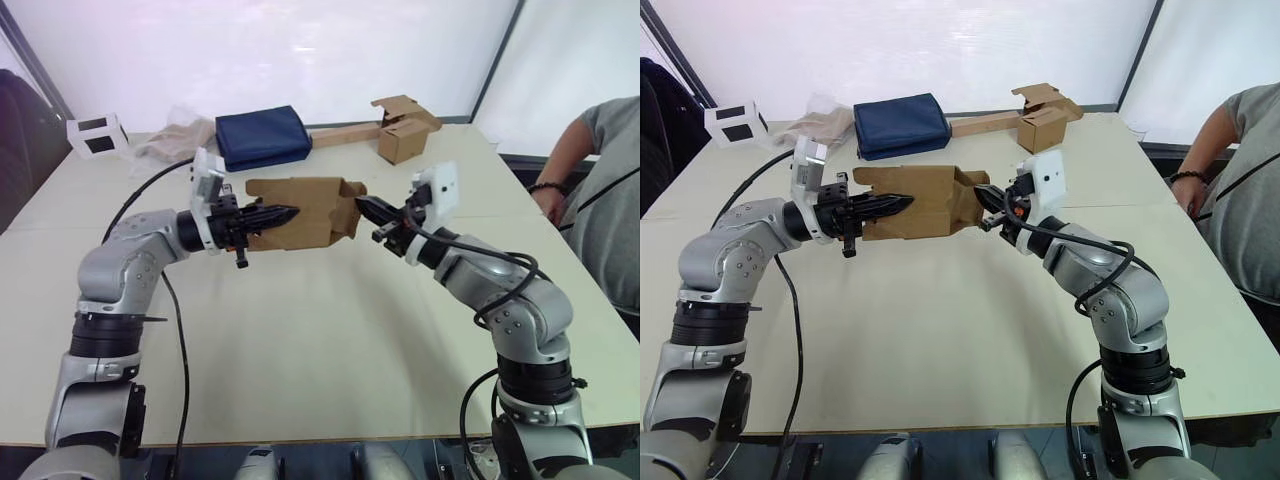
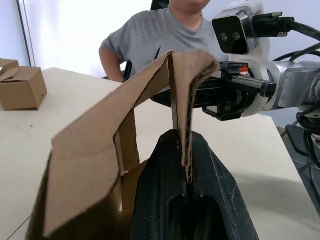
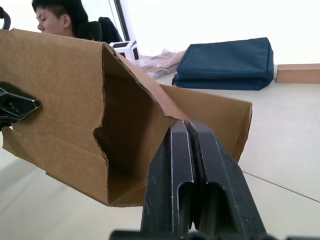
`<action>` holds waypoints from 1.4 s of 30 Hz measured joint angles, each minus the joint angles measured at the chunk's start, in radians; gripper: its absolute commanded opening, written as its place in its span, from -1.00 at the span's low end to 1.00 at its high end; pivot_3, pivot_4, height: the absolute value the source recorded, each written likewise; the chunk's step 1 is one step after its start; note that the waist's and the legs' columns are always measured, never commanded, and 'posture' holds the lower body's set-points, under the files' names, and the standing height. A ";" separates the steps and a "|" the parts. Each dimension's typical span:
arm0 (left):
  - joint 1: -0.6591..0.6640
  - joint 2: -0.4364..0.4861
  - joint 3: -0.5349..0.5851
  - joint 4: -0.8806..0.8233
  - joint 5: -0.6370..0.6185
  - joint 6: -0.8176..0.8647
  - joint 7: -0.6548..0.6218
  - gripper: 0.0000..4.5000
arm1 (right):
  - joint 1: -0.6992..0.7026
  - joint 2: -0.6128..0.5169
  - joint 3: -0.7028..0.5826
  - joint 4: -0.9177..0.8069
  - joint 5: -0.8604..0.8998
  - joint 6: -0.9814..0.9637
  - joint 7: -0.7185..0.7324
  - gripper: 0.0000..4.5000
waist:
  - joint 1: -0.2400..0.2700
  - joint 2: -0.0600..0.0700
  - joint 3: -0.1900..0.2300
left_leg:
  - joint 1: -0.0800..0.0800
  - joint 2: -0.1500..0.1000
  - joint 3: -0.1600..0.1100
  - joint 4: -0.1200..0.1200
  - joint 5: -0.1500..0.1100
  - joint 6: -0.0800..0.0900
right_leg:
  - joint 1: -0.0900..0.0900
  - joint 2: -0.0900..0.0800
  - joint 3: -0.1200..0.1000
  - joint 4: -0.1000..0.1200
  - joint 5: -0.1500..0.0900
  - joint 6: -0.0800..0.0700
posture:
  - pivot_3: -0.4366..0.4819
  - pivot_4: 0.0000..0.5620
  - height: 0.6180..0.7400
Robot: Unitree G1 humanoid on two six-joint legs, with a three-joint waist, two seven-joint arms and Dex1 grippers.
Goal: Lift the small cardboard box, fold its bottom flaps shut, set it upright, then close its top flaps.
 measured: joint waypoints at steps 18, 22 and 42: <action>0.011 0.000 0.000 0.000 -0.001 0.005 -0.003 -0.99 | -0.023 0.010 0.021 0.000 0.002 0.020 0.020 -1.00 | -0.002 0.000 0.000 | 0.000 0.000 0.000 0.000 0.000 0.000 | 0.000 0.000 0.000 0.000 0.000 0.000 | -0.05 -0.47 1.00; 0.011 0.000 0.000 -0.005 -0.007 0.017 0.007 -0.99 | -0.023 0.035 0.051 0.000 -0.002 0.020 0.021 -1.00 | -0.002 0.000 0.000 | 0.000 0.000 0.000 0.000 0.000 0.000 | 0.000 0.000 0.000 0.000 0.000 0.000 | -0.05 -0.47 1.00; 0.006 0.062 0.016 -0.037 -0.196 0.324 0.026 -0.99 | -0.037 0.062 0.105 -0.027 -0.041 0.019 0.081 -1.00 | -0.010 0.000 0.000 | 0.000 0.000 0.000 -0.001 0.000 0.000 | 0.000 0.000 0.000 0.000 0.000 0.000 | -0.05 -0.47 1.00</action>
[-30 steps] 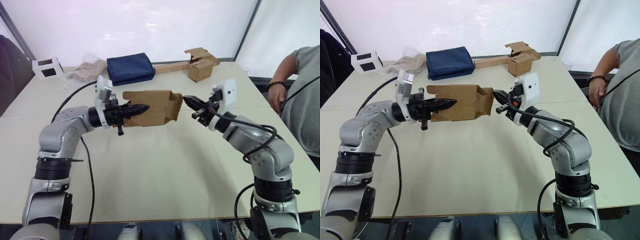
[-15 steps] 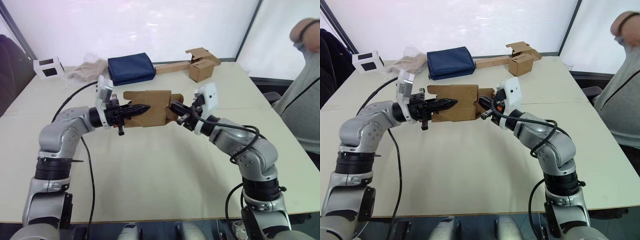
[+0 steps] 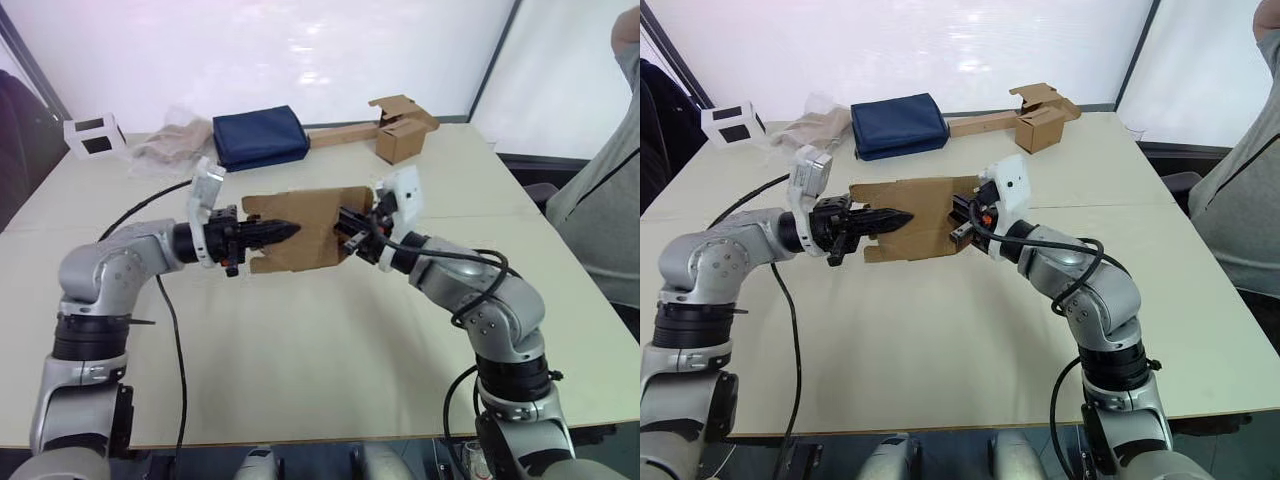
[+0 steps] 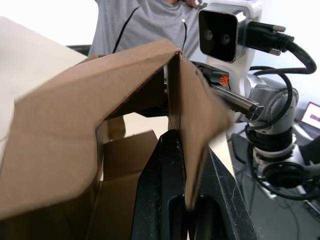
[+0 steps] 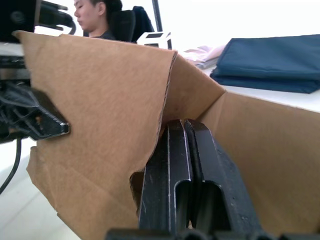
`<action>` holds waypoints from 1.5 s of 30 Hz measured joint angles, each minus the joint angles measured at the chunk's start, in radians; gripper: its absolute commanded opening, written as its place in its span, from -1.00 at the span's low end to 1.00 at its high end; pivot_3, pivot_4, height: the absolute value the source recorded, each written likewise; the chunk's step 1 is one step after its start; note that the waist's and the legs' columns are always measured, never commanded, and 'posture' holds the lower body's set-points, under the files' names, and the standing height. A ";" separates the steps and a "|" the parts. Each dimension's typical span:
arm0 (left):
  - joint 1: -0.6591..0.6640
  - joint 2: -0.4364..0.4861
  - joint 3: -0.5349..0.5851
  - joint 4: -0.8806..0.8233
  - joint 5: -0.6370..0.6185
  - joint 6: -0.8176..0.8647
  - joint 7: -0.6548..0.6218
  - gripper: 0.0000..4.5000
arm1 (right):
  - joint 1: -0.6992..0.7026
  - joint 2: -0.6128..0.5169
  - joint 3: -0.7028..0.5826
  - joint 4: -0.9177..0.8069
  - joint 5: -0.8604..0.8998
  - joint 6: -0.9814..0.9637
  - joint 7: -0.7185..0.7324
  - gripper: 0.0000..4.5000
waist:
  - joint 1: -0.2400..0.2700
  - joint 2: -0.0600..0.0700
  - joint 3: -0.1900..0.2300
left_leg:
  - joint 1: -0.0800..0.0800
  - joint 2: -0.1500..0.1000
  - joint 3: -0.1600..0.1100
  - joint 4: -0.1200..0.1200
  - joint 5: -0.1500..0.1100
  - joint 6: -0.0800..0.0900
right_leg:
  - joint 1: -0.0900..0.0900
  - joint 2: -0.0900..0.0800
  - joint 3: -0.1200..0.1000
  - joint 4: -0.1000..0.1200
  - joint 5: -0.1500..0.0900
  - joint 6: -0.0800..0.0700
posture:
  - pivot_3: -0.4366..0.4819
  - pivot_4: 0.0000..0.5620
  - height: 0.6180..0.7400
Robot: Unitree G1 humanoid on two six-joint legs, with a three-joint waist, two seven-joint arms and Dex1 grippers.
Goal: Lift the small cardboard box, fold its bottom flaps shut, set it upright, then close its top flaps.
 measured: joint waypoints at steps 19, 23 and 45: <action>-0.028 -0.003 0.001 0.043 0.002 -0.013 0.004 -0.99 | 0.043 -0.177 0.013 -0.055 -0.040 -0.069 0.210 -1.00 | -0.004 0.000 0.000 | 0.000 0.000 0.000 0.000 0.000 0.000 | 0.000 0.000 0.000 -0.001 0.000 0.000 | -0.05 -0.47 1.00; -0.030 -0.006 0.007 0.046 -0.002 -0.010 0.014 -0.99 | 0.109 -0.219 -0.072 -0.057 -0.020 -0.066 0.221 -1.00 | 0.000 0.000 0.000 | 0.000 0.000 0.000 0.000 0.000 0.000 | 0.000 0.000 0.000 -0.001 0.000 0.000 | -0.05 -0.47 1.00; -0.041 -0.022 0.031 0.020 -0.068 0.045 0.047 -0.99 | 0.216 -0.105 -0.055 -0.022 -0.037 -0.082 0.159 -1.00 | 0.009 0.000 0.000 | 0.000 0.000 0.000 0.000 0.000 0.000 | 0.000 0.000 0.000 -0.001 0.000 0.000 | -0.05 -0.47 1.00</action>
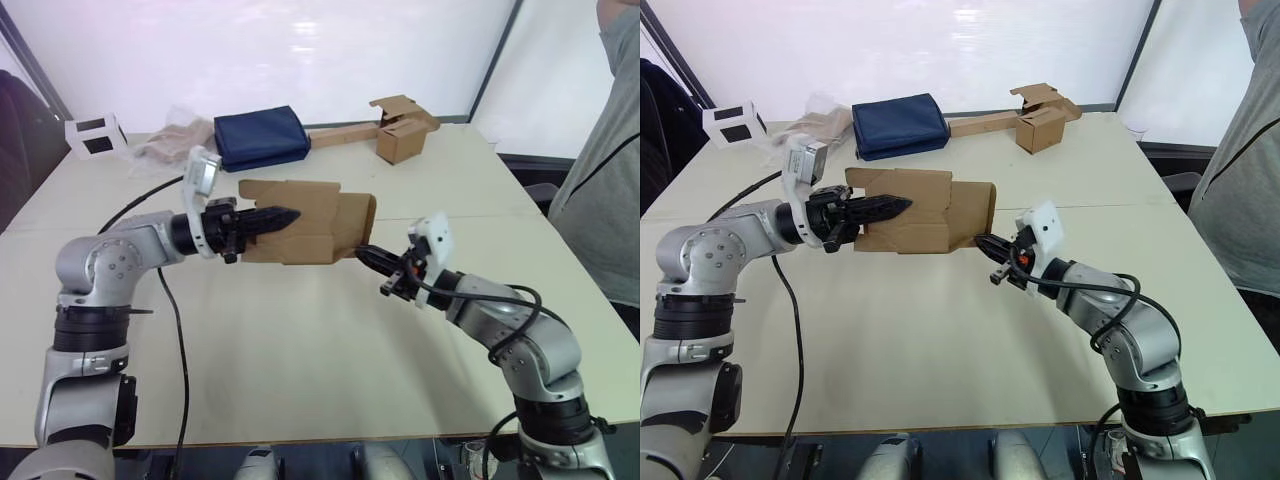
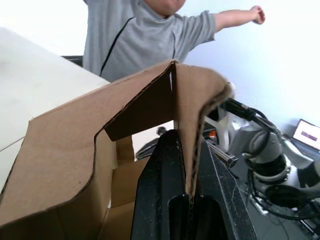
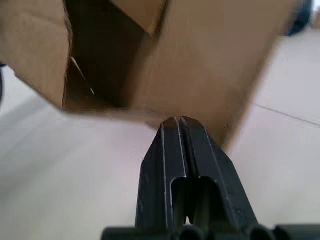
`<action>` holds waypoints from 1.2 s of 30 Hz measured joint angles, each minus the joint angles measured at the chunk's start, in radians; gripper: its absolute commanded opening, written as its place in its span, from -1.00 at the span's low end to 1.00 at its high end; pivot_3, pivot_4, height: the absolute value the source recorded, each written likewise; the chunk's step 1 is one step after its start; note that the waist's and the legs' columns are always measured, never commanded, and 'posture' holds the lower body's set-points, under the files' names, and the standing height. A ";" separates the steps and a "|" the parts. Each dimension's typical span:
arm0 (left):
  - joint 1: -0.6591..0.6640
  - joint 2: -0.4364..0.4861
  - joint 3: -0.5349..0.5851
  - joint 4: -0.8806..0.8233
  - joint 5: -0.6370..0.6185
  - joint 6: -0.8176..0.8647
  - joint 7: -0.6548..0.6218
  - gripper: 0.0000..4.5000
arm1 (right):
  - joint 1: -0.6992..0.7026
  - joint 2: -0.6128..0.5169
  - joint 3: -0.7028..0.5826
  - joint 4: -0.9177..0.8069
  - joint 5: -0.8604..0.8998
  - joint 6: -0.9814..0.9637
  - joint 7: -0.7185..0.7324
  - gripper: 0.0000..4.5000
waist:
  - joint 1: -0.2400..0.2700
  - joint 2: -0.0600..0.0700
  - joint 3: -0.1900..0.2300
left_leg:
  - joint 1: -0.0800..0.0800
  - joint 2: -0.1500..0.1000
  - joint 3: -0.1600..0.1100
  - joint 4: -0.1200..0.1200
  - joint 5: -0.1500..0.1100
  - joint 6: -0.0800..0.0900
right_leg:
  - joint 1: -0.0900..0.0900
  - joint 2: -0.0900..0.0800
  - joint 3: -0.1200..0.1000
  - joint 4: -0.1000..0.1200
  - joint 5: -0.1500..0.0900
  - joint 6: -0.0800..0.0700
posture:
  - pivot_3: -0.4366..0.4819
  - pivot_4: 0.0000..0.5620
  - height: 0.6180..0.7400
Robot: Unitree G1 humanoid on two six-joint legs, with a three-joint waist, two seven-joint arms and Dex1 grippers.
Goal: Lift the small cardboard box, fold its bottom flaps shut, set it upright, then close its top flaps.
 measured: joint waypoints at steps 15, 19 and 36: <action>0.000 -0.001 0.004 0.000 -0.018 0.005 0.013 -0.99 | -0.045 0.067 0.049 -0.007 0.022 0.020 -0.005 -1.00 | 0.001 0.000 0.000 | 0.000 0.000 0.000 0.000 0.000 0.000 | 0.000 0.000 0.000 0.000 0.000 0.000 | -0.05 -0.47 1.00; 0.000 -0.001 0.005 0.000 -0.019 0.005 0.016 -0.99 | -0.053 0.089 0.050 -0.027 0.039 0.031 -0.019 -1.00 | 0.001 0.000 0.000 | 0.000 0.000 0.000 0.000 0.000 0.000 | 0.000 0.000 0.000 0.000 0.000 0.000 | -0.05 -0.47 1.00; -0.001 -0.001 0.029 0.001 -0.034 0.012 0.038 -0.99 | -0.008 0.037 -0.137 -0.061 0.201 0.091 -0.082 -1.00 | 0.003 0.000 0.000 | 0.000 0.000 0.000 0.000 0.000 0.000 | 0.000 0.000 0.000 0.000 0.000 0.000 | -0.05 -0.47 1.00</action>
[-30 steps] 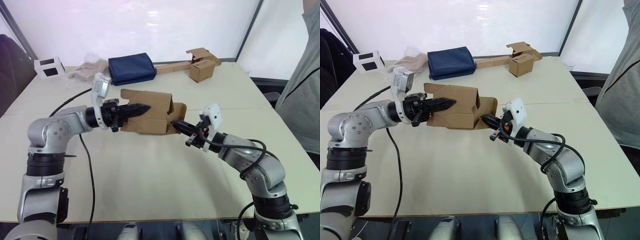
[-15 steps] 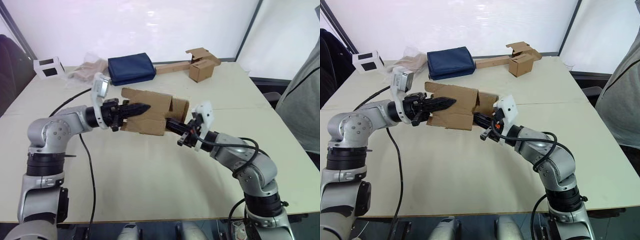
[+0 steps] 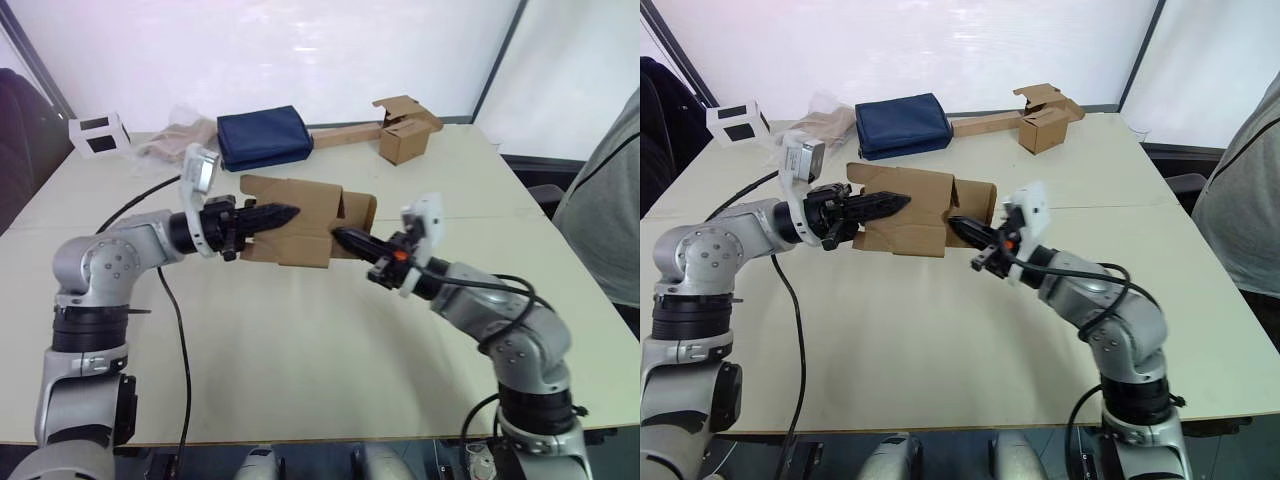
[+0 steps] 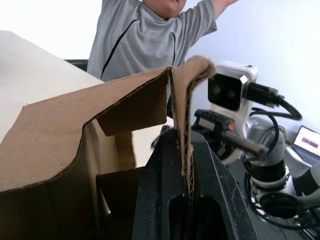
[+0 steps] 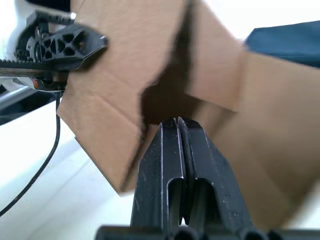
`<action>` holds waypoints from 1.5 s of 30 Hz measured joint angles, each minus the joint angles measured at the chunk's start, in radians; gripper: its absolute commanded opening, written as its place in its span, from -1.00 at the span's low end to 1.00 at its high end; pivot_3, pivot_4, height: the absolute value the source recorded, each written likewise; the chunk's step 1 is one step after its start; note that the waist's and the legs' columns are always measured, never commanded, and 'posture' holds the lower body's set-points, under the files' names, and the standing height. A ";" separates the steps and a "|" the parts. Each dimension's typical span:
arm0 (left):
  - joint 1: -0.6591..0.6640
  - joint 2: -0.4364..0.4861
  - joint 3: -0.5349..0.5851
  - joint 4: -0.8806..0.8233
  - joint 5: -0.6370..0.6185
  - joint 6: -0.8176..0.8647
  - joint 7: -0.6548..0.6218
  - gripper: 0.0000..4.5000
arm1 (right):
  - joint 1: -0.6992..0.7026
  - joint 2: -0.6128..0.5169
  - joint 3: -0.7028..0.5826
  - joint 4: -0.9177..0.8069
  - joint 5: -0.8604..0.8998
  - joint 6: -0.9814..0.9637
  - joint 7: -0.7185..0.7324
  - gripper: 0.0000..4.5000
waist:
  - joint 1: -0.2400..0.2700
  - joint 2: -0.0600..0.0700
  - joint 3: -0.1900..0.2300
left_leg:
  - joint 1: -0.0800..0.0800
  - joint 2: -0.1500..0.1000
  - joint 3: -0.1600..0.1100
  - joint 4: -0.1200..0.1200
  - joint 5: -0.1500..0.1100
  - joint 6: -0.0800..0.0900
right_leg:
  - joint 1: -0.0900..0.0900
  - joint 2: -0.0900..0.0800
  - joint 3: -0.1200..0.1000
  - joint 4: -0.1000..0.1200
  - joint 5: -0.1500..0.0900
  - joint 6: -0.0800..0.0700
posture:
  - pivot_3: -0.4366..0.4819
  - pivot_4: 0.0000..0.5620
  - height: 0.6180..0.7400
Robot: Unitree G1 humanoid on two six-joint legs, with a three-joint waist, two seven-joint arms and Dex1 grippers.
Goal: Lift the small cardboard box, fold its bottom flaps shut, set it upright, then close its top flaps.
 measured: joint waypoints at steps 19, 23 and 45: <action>-0.031 -0.064 0.080 -0.014 -0.184 0.108 0.158 -1.00 | 0.008 0.220 -0.287 0.312 0.527 -0.045 -0.079 1.00 | -0.006 0.001 0.000 | 0.000 0.000 0.000 0.000 0.000 0.000 | 0.000 0.001 0.000 0.001 0.000 0.000 | -0.05 -0.47 1.00; -0.032 -0.065 0.083 -0.014 -0.202 0.109 0.172 -1.00 | 0.015 0.264 -0.244 0.290 0.569 -0.053 -0.094 1.00 | -0.007 0.001 0.000 | 0.000 0.000 0.000 0.000 0.000 0.000 | 0.000 0.001 0.000 0.001 0.000 0.000 | -0.05 -0.47 1.00; -0.056 -0.078 0.083 0.010 -0.186 0.082 0.174 -1.00 | 0.052 0.243 -0.131 0.128 0.730 -0.125 -0.206 -0.10 | -0.020 0.001 0.000 | 0.000 0.000 0.000 -0.001 0.000 0.000 | 0.000 0.001 0.000 0.000 0.000 0.000 | -0.05 -0.47 1.00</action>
